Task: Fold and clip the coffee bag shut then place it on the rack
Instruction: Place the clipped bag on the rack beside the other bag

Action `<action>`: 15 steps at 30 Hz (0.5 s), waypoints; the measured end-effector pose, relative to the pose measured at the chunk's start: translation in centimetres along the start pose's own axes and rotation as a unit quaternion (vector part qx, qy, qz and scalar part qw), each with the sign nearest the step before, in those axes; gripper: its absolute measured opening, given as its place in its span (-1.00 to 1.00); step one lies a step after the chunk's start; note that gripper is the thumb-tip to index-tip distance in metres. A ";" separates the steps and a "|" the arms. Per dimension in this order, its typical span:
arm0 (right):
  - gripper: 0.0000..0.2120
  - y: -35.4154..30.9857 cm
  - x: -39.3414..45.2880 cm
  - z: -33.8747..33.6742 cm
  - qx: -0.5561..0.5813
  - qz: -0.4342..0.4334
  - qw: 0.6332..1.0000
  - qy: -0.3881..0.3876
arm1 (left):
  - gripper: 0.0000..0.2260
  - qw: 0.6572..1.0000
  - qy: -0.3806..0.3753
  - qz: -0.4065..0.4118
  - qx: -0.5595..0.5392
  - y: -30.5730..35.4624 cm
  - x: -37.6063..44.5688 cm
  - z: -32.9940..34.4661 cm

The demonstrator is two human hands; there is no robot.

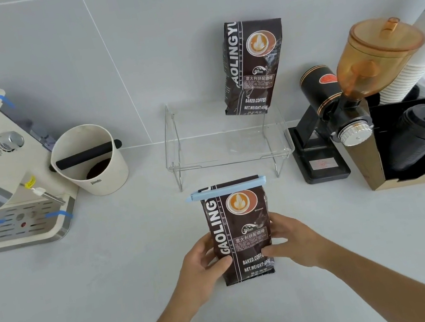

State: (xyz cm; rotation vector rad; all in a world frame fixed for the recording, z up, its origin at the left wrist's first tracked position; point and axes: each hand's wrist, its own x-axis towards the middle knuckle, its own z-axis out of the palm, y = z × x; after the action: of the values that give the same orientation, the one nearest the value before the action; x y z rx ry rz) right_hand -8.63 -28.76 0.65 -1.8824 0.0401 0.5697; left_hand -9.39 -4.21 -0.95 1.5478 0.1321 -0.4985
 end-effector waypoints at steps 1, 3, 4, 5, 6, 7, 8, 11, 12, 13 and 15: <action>-0.36 -0.3 0.0 0.0 -0.003 -0.005 1.000 0.002 | -0.53 1.000 0.001 0.001 -0.006 0.1 -0.1 0.0; -0.37 -1.1 -0.2 -0.2 -0.001 -0.012 1.000 0.010 | -0.54 1.000 0.006 0.007 -0.016 0.5 -0.2 -0.1; -0.36 -1.5 -0.2 -0.2 0.004 -0.015 1.000 0.015 | -0.54 1.000 0.012 0.010 -0.023 0.7 -0.3 -0.2; -0.36 -2.1 -0.3 -0.3 0.009 -0.019 1.000 0.020 | -0.55 0.999 0.017 0.016 -0.030 1.1 -0.4 -0.2; -0.36 -2.7 -0.4 -0.3 0.015 -0.024 0.999 0.025 | -0.57 0.999 0.022 0.022 -0.036 1.5 -0.4 -0.3; -0.37 -3.3 -0.5 -0.3 0.020 -0.029 0.999 0.029 | -0.59 0.998 0.026 0.030 -0.041 1.9 -0.4 -0.4; -0.37 -4.0 -0.6 -0.4 0.025 -0.036 0.998 0.033 | -0.59 0.998 0.030 0.038 -0.045 2.5 -0.5 -0.5; -0.41 -6.1 -0.7 -0.4 0.035 -0.058 0.997 0.047 | -0.59 0.995 0.045 0.068 -0.059 4.5 -0.6 -0.6; -0.42 -6.8 -0.8 -0.5 0.036 -0.064 0.996 0.052 | -0.60 0.994 0.051 0.082 -0.059 5.3 -0.6 -0.7; -0.42 -7.4 -0.8 -0.5 0.036 -0.068 0.995 0.057 | -0.61 0.992 0.056 0.097 -0.058 6.0 -0.8 -0.6; -0.43 -8.9 -0.9 -0.7 0.036 -0.081 0.994 0.068 | -0.63 0.988 0.064 0.126 -0.055 7.8 -1.0 -0.6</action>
State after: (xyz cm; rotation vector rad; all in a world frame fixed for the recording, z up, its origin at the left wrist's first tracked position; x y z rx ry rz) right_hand -6.61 -26.17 8.97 -1.8314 -0.0022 0.3257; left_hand -7.19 -3.86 6.60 1.4638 0.0594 -0.1884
